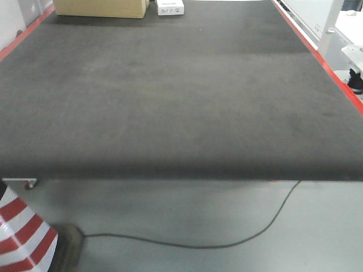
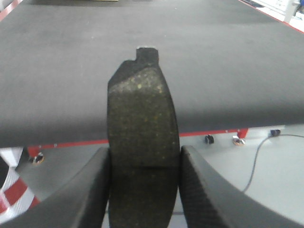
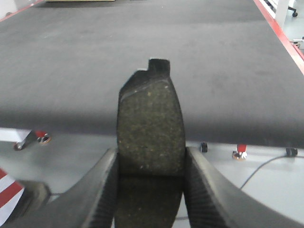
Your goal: Move and align brake pads A on conveyor
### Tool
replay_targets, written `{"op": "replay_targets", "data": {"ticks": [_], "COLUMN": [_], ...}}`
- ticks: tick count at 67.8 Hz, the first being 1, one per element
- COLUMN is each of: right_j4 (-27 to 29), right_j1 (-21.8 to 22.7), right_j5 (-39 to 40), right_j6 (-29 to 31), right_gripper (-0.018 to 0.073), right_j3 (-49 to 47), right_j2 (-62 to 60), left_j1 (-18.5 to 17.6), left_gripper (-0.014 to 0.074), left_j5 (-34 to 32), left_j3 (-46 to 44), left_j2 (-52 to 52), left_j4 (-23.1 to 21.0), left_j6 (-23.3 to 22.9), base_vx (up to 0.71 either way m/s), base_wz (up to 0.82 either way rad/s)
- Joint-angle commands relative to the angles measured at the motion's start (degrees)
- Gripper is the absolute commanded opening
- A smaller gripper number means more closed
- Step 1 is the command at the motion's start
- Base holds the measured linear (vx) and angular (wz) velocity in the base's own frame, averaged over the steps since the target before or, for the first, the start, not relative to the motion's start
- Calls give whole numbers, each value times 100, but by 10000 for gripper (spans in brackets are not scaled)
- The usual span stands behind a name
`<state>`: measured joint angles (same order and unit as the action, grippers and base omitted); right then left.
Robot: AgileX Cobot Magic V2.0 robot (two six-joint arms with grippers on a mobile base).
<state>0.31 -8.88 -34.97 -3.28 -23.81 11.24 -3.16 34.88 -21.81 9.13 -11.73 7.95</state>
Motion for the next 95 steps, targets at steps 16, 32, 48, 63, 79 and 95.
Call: {"op": "replay_targets", "data": {"ticks": [16,32,48,63,79,95], "right_j4": [-31,-31,-31,-31,-31,-31], "right_j1": [26,26,26,26,26,26], "right_j5": [565,565,565,565,565,565], "right_j6": [40,40,40,40,40,40], "right_gripper": [-7,-7,-7,-7,-7,-7], "right_j3": [-180,-180,-180,-180,-180,-180], "right_j2": [55,55,55,55,55,55], "left_j1": [-20,-20,-20,-20,-20,-20], "left_gripper": [-6,-6,-6,-6,-6,-6], "left_j5": [-553,-553,-553,-553,-553,-553], "left_j3": [-167,-167,-167,-167,-167,-167], "left_j2": [72,72,72,72,72,72], "left_j4": [-85,-85,-85,-85,-85,-85], "left_j6": [3,3,3,3,3,3], "base_vx": [39,36,34,31,26,14], "base_wz": [0,0,-1,-2,-1,1]}}
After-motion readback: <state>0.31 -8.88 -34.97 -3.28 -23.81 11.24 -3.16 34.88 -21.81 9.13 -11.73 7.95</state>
